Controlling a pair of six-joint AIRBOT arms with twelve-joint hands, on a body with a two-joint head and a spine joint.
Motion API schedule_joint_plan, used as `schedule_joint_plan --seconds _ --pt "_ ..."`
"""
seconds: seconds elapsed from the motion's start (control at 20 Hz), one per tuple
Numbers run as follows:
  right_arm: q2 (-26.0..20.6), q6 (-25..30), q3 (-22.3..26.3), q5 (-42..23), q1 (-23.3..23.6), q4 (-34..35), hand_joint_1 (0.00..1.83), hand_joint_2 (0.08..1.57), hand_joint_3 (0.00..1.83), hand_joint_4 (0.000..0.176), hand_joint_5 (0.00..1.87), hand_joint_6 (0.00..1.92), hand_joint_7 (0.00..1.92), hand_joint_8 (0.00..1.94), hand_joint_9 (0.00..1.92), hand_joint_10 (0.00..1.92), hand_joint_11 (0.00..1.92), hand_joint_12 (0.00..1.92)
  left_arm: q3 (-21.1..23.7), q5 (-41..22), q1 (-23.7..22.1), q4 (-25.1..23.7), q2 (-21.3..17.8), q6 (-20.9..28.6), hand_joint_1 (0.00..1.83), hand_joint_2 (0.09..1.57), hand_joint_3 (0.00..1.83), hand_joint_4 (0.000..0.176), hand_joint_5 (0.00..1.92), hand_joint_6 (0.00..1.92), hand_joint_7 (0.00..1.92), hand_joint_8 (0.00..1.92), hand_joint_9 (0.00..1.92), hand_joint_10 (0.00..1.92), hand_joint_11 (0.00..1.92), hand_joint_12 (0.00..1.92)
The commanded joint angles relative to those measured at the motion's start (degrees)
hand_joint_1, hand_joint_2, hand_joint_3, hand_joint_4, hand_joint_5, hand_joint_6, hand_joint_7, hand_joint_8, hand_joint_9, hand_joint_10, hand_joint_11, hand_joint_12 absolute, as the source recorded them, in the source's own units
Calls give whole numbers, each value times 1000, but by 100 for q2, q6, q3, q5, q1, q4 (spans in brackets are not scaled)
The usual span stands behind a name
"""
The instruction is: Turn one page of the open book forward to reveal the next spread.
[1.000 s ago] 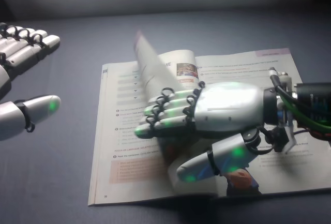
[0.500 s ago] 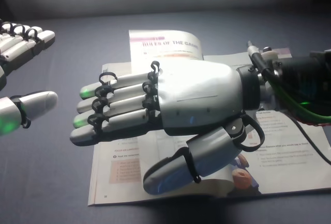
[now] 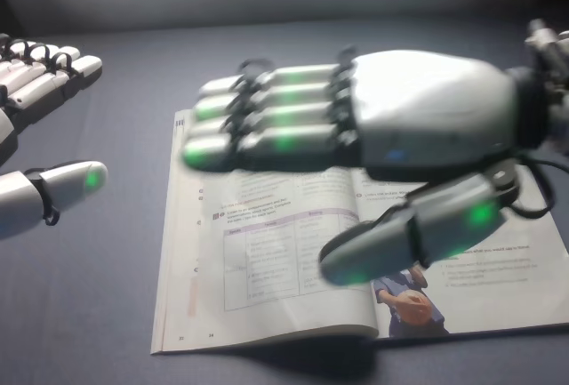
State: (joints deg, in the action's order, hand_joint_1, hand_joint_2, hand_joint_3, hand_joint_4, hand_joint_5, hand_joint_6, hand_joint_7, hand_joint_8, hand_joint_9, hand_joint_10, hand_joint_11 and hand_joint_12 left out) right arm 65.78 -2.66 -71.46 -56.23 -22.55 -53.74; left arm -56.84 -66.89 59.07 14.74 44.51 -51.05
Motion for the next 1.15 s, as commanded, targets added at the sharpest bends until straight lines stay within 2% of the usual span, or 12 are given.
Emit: schedule_joint_plan --seconds 0.0,0.3,0.35,0.4,0.45,0.5,0.65,0.85,0.95,1.0,1.05,1.1 --pt "-104 -86 34 -456 -71 525 0 1318 4 0 178 10 190 9 116 10 54 25 14 -966 20 124 -33 34 0 1312 3 0 102 6 99 8 90 9 17 226" --pt "-870 -1209 215 -961 -1040 2850 0 1303 0 0 203 11 146 12 82 17 72 33 154 -2190 285 399 103 527 0 1329 0 0 104 3 88 3 42 7 1 79" --pt "-963 -1419 249 -1175 -1290 3363 0 1305 1 0 222 8 186 11 149 5 14 435 153 -2345 319 399 157 649 0 1330 0 0 90 0 69 1 20 2 0 15" --pt "-1071 -1661 297 -1529 -1627 3986 0 1337 10 0 193 4 118 7 100 2 2 381 149 -2496 347 376 219 778 0 1326 0 25 105 8 63 0 19 1 0 2" --pt "-1144 -1739 329 -1802 -1883 4409 0 1343 7 0 173 5 86 6 59 14 0 178 149 -2595 345 345 248 836 0 1348 7 0 129 16 93 11 49 13 27 12" --pt "-1208 -1759 357 -2133 -2122 4761 0 1347 6 0 144 3 93 8 53 12 0 87 150 -2714 339 315 261 903 1 1359 9 12 109 5 68 2 9 2 5 2" --pt "-1358 -1759 449 -3167 -2689 5617 376 1297 2 0 129 2 75 2 36 2 4 16 168 -3090 327 198 255 1107 111 1368 0 0 72 1 47 3 16 4 2 1" --pt "-1369 -1759 493 -3586 -2822 5747 442 1380 20 0 35 0 1 0 0 0 0 0 183 -3206 301 66 285 1247 215 1324 0 0 83 9 112 6 60 5 26 8" --pt "-1431 -1801 600 -3836 -2889 5653 896 1139 0 0 72 6 59 3 0 0 0 0 178 -3207 179 -116 257 1273 256 1301 0 0 578 122 250 12 146 10 76 29" --pt "-1430 -1821 616 -3924 -2908 5629 896 1139 0 0 72 6 59 3 0 0 0 0 179 -3207 108 -185 229 1273 256 1301 0 0 578 122 250 12 146 10 76 29" --pt "-1420 -1842 615 -3983 -2910 5620 851 1136 0 0 68 1 46 0 0 0 0 0 175 -3208 32 -254 213 1259 428 1297 0 0 728 374 427 22 304 18 191 51" --pt "-1428 -1842 636 -4165 -2920 5622 591 1159 2 0 106 9 99 13 81 22 44 16 153 -3208 -109 -343 216 1253 391 1365 16 0 272 30 281 4 236 4 125 10"
